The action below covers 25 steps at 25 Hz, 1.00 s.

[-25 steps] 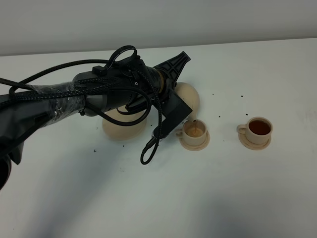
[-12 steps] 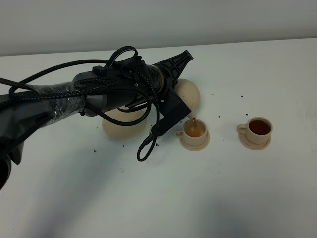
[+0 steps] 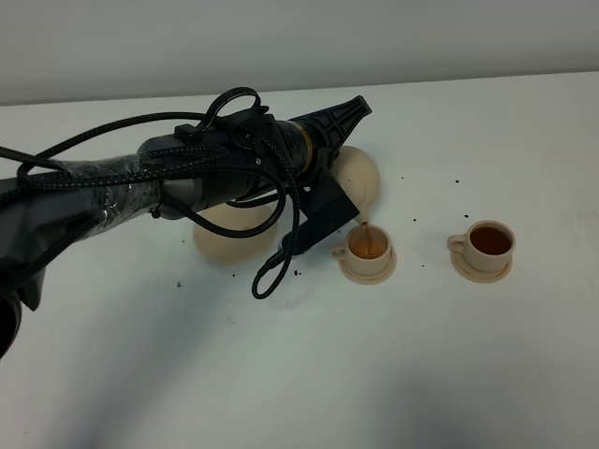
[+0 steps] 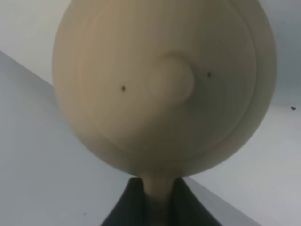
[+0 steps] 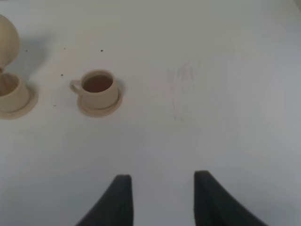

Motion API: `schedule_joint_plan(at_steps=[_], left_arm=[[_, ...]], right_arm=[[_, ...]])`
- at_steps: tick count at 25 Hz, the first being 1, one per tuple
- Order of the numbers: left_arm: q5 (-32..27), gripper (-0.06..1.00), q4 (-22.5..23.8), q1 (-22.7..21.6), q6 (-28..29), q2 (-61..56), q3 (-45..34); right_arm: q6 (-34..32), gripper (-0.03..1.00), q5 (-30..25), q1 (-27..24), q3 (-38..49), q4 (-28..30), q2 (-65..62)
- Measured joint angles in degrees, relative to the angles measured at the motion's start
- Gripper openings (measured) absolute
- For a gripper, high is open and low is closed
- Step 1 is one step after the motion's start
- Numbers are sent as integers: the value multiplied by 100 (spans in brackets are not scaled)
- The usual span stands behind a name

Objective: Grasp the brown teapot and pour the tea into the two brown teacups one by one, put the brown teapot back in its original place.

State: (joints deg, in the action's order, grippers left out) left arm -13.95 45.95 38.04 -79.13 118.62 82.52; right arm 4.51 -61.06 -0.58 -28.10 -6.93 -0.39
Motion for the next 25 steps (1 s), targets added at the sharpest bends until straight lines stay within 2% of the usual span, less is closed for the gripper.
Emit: schedule_joint_plan(at_steps=[25], left_arm=[[274,15,-10,0,-677,0,0]], right_arm=[[0,34,0,0,0,0,0]])
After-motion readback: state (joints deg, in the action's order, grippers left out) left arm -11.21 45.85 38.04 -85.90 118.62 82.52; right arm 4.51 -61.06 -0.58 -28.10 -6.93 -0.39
